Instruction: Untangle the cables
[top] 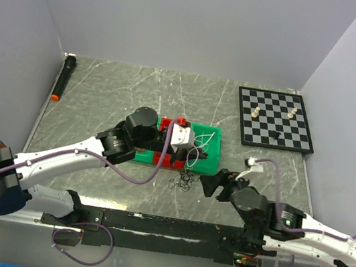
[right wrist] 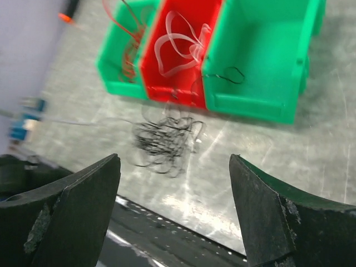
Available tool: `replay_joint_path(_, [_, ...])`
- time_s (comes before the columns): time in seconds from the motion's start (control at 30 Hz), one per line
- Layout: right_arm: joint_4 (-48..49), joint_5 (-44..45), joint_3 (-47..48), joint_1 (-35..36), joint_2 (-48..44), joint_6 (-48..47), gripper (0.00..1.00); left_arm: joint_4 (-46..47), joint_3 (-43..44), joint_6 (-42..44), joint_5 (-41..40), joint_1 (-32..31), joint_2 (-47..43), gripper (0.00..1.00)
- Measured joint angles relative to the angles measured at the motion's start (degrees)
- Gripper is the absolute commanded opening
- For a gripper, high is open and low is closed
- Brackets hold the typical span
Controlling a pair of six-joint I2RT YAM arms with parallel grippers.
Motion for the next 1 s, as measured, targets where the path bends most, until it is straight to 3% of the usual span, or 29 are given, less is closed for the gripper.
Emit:
replay_joint_path(0.2, [3.50,-3.82,-4.13,-4.07,3.17,1.22,0.82,-1.92,1.11,0.42,1.11,-0.04,-1.70,0.01])
replay_joint_path(0.37, [12.44,-14.01,-8.07,-15.04,1.31,-2.75,0.72,-2.67,1.11,0.57,1.16,-0.07,-1.88,0.01])
replay_joint_path(0.5, [19.30,-23.19,-10.12,-18.10,1.51,-7.08,0.70,-3.61,1.57,1.14,1.11,-0.11,-1.88,0.01])
replay_joint_path(0.7, [23.02,-31.67,-11.69,-19.74,2.89,-9.90,0.84,-3.76,3.30,2.67,1.07,-0.33,-1.88,0.01])
replay_joint_path(1.0, [24.15,-35.67,-17.05,-19.91,-3.15,-11.87,0.86,-3.30,3.82,5.18,-0.04,-0.57,-1.88,0.01])
